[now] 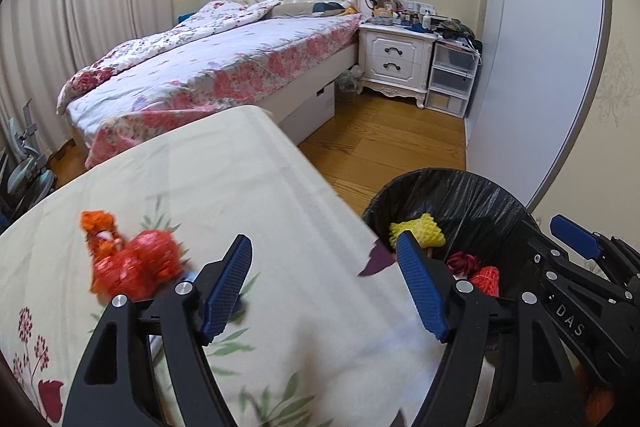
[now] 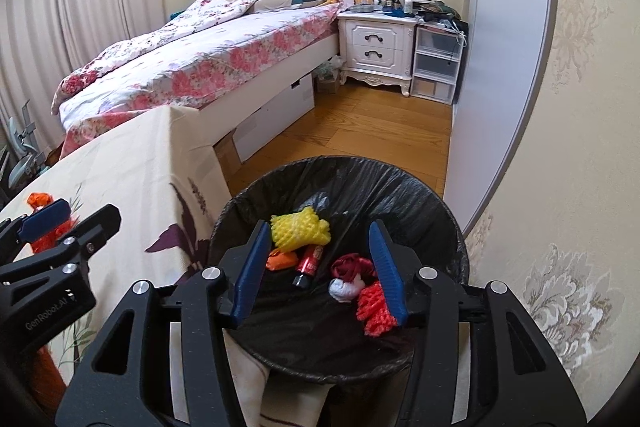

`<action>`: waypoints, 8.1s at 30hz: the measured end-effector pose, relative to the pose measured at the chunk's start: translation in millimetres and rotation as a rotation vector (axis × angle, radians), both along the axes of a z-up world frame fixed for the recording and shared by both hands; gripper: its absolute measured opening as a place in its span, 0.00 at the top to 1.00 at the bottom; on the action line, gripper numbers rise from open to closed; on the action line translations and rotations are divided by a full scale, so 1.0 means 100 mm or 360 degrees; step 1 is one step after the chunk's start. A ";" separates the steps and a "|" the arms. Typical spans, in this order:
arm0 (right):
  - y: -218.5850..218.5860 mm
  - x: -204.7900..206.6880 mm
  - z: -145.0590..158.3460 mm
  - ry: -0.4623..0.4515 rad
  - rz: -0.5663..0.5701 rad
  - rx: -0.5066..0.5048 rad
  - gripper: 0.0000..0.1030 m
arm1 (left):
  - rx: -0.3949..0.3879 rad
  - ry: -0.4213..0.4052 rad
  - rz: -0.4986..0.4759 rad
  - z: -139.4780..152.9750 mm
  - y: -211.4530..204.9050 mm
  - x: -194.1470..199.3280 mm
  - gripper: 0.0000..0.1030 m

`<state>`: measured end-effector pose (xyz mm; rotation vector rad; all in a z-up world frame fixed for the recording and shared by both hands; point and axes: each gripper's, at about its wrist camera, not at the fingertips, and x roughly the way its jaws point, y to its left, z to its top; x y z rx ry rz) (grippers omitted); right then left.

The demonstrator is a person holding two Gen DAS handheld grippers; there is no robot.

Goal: Collect trash
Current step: 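Move both open tools back over the remaining trash on the bed, then close the right tool on the brown bottle, then close the left tool on the teal tube while the right tool holds the bottle, then carry the teal tube and brown bottle over the black bin, then open both tools to drop the tube and bottle into the bin, then move both open tools back over the bed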

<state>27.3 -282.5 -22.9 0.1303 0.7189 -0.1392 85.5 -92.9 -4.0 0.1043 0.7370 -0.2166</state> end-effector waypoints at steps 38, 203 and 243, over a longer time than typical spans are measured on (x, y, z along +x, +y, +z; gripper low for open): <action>2.37 -0.32 0.04 0.0053 0.0835 -0.0077 0.52 | 0.0028 0.0027 0.0833 -0.13 2.51 -1.01 0.30; -0.40 0.37 -0.17 0.0013 -0.0217 -0.0069 0.77 | -0.0002 -0.0018 -0.0320 -0.14 -0.72 0.41 0.86; 0.11 0.05 -0.05 0.0035 -0.0017 -0.0083 0.53 | -0.0006 0.0029 -0.0044 -0.10 0.19 -0.08 0.36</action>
